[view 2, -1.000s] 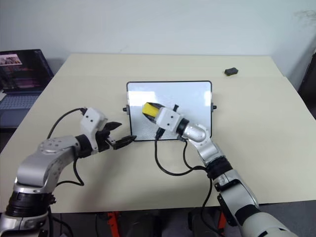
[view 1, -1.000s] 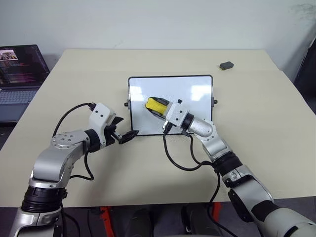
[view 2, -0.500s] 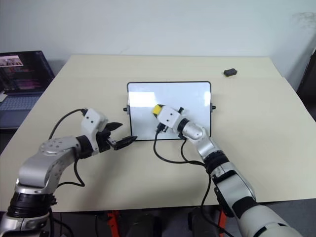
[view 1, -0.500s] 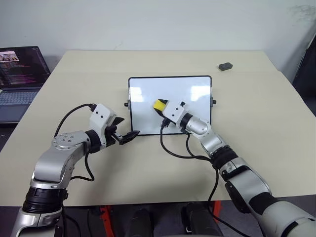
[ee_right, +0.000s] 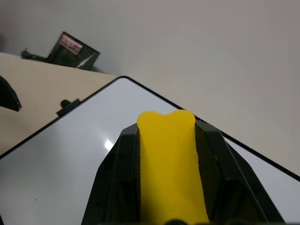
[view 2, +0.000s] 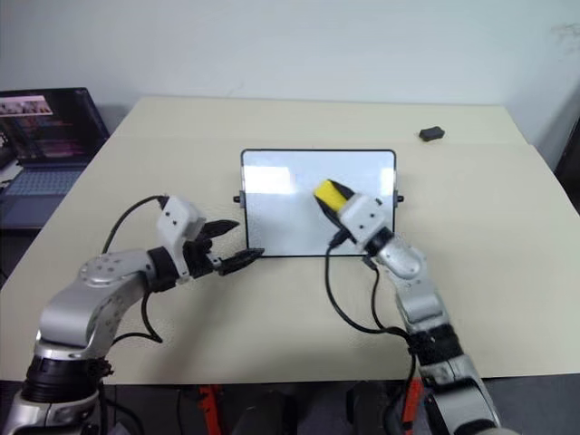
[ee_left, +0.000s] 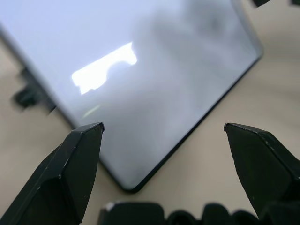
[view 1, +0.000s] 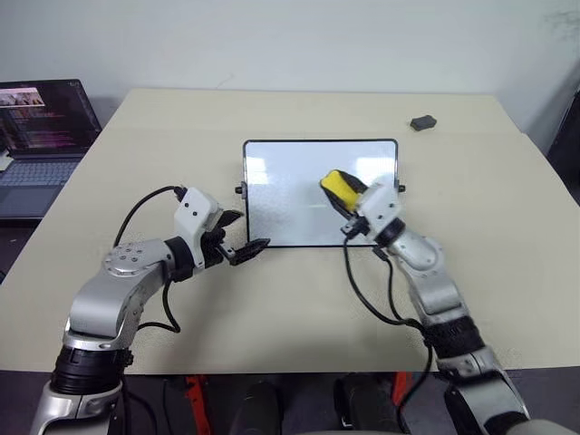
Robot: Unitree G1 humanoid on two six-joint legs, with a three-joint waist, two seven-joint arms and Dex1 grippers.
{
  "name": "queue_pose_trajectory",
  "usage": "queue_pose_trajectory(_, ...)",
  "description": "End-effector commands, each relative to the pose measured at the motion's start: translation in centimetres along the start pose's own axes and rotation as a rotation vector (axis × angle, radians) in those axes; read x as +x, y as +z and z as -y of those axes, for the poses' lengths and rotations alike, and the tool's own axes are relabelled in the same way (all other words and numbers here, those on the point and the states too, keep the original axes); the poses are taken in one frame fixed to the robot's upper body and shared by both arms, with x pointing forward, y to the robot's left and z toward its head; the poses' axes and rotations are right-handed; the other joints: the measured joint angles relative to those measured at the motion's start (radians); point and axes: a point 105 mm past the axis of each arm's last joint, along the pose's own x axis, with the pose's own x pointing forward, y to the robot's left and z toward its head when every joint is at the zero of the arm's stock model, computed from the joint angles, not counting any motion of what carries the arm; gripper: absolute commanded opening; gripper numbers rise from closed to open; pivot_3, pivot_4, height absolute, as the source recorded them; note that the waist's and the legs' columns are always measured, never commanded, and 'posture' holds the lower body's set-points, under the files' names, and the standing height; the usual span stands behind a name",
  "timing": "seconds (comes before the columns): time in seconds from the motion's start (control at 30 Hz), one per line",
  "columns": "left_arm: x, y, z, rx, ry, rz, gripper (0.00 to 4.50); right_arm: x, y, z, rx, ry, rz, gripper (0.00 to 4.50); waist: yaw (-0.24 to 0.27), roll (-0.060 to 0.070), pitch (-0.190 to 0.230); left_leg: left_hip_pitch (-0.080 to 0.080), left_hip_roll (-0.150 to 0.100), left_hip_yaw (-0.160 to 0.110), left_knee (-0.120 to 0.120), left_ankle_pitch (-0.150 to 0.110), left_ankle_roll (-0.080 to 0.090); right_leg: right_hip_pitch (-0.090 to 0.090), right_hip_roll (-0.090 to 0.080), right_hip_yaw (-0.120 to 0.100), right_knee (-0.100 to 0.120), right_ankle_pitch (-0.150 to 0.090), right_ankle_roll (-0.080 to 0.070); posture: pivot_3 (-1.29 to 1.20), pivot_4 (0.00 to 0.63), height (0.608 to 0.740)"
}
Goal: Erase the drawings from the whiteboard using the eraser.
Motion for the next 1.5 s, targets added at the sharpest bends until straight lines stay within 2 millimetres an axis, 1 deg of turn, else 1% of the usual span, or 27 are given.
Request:
queue_pose_trajectory(0.03, 0.8, 2.3, 3.6, 0.1, -0.19, 0.071, 4.5, -3.7, -0.2, 4.7, -0.019, -0.202, -0.099, 1.22, 0.005, 0.0, 0.0, 0.0, -0.001, 0.0, 0.0, 0.0, 0.0, 0.0, -0.001, 0.0, 0.0, 0.0, 0.0, 0.0, 0.15, 0.74)
queue_pose_trajectory(0.13, 1.7, 2.4, 5.3, 0.15, -0.29, 0.072, 4.5, -6.6, -1.3, 6.2, -0.039, -0.288, -0.212, 1.22, 0.001, 0.0, 0.0, 0.002, -0.001, 0.001, 0.0, 0.0, 0.0, 0.001, 0.0, 0.001, 0.002, 0.0, 0.0, 0.0, 0.15, 0.74)
queue_pose_trajectory(0.17, 1.9, 2.4, 5.6, 0.158, -0.31, 0.072, 4.5, -7.1, -1.4, 6.4, -0.031, -0.306, -0.231, 1.22, -0.002, 0.0, 0.0, 0.003, -0.001, 0.001, 0.0, 0.0, 0.0, 0.002, 0.001, 0.001, 0.002, 0.0, 0.0, 0.0, 0.15, 0.74)
queue_pose_trajectory(0.23, 2.8, 2.6, 6.4, 0.177, -0.381, 0.086, 4.5, -9.1, -2.8, 6.8, 0.037, -0.382, -0.333, 1.22, -0.004, 0.001, 0.0, 0.004, 0.0, 0.002, 0.0, 0.0, 0.0, 0.002, 0.002, 0.002, 0.003, 0.0, 0.0, 0.0, 0.15, 0.74)
queue_pose_trajectory(0.3, 3.6, 3.0, 7.3, 0.191, -0.451, 0.099, 4.5, -10.8, -4.3, 6.9, 0.089, -0.434, -0.431, 1.22, -0.006, 0.001, 0.0, 0.004, 0.001, 0.002, 0.0, 0.0, 0.0, 0.002, 0.003, 0.002, 0.003, 0.0, 0.0, 0.0, 0.15, 0.74)
queue_pose_trajectory(0.33, 3.8, 3.0, 7.5, 0.196, -0.469, 0.101, 4.5, -11.2, -4.7, 6.9, 0.099, -0.444, -0.455, 1.22, -0.006, 0.001, 0.0, 0.003, 0.001, 0.002, 0.0, 0.0, 0.0, 0.002, 0.003, 0.003, 0.003, 0.0, 0.0, 0.0, 0.15, 0.74)
queue_pose_trajectory(0.4, 4.6, 3.3, 7.9, 0.225, -0.507, 0.106, 4.5, -12.1, -6.2, 6.5, 0.173, -0.462, -0.529, 1.22, -0.006, 0.001, 0.0, 0.003, 0.0, 0.003, 0.0, 0.0, 0.001, 0.002, 0.003, 0.003, 0.003, 0.0, 0.0, 0.0, 0.15, 0.74)
queue_pose_trajectory(0.47, 5.2, 3.9, 8.1, 0.235, -0.526, 0.122, 4.5, -12.4, -7.4, 5.8, 0.242, -0.452, -0.584, 1.22, -0.006, 0.001, 0.0, 0.003, 0.0, 0.003, 0.001, 0.0, 0.001, 0.002, 0.003, 0.003, 0.002, 0.0, 0.0, 0.0, 0.15, 0.74)
queue_pose_trajectory(0.57, 5.4, 4.1, 8.3, 0.244, -0.543, 0.131, 4.5, -12.7, -8.2, 5.7, 0.287, -0.463, -0.619, 1.22, -0.006, 0.001, 0.0, 0.003, 0.0, 0.003, 0.0, 0.0, 0.001, 0.002, 0.003, 0.003, 0.002, 0.0, 0.0, 0.0, 0.15, 0.74)
queue_pose_trajectory(0.77, 5.4, 3.8, 8.9, 0.244, -0.568, 0.124, 4.5, -13.2, -9.1, 7.0, 0.309, -0.515, -0.664, 1.22, -0.004, 0.001, 0.0, 0.003, 0.0, 0.003, 0.0, 0.0, 0.001, 0.001, 0.003, 0.003, 0.002, 0.0, 0.0, 0.0, 0.15, 0.74)
queue_pose_trajectory(1.03, 5.4, 3.3, 9.1, 0.232, -0.563, 0.118, 4.5, -12.9, -10.1, 8.7, 0.397, -0.58, -0.661, 1.22, -0.005, 0.001, 0.0, 0.003, 0.0, 0.003, 0.001, 0.0, 0.001, 0.001, 0.003, 0.003, 0.002, 0.0, 0.0, 0.0, 0.15, 0.74)
queue_pose_trajectory(1.2, 5.3, 3.1, 9.1, 0.221, -0.548, 0.116, 4.5, -12.6, -10.4, 8.7, 0.428, -0.56, -0.671, 1.22, -0.005, 0.001, 0.0, 0.003, 0.0, 0.003, 0.001, 0.0, 0.001, 0.001, 0.003, 0.003, 0.002, 0.0, 0.0, 0.0, 0.15, 0.74)
queue_pose_trajectory(1.27, 5.3, 3.0, 9.1, 0.215, -0.541, 0.116, 4.5, -12.7, -10.6, 8.8, 0.428, -0.556, -0.682, 1.95, -0.005, 0.001, 0.0, 0.003, 0.0, 0.003, 0.001, 0.0, 0.001, 0.001, 0.003, 0.004, 0.002, 0.0, 0.0, 0.0, 0.15, 0.74)
queue_pose_trajectory(1.3, 5.3, 2.9, 9.0, 0.212, -0.537, 0.116, 4.5, -12.7, -10.6, 8.8, 0.425, -0.554, -0.68, 2.19, -0.005, 0.001, 0.0, 0.003, 0.0, 0.003, 0.001, 0.0, 0.001, 0.001, 0.003, 0.003, 0.002, 0.0, 0.0, 0.0, 0.15, 0.74)
queue_pose_trajectory(1.33, 5.3, 2.9, 9.0, 0.208, -0.533, 0.116, 4.5, -12.6, -10.5, 8.9, 0.42, -0.557, -0.674, 2.53, -0.004, 0.001, 0.0, 0.003, 0.0, 0.003, 0.001, 0.0, 0.001, 0.001, 0.003, 0.003, 0.002, 0.0, 0.0, 0.0, 0.15, 0.74)
queue_pose_trajectory(1.5, 5.2, 2.6, 9.0, 0.193, -0.518, 0.114, 4.5, -11.9, -9.1, 9.8, 0.364, -0.553, -0.591, 4.32, -0.005, 0.001, 0.0, 0.003, 0.0, 0.003, 0.001, 0.0, 0.001, 0.001, 0.003, 0.003, 0.002, 0.0, 0.0, 0.0, 0.15, 0.74)
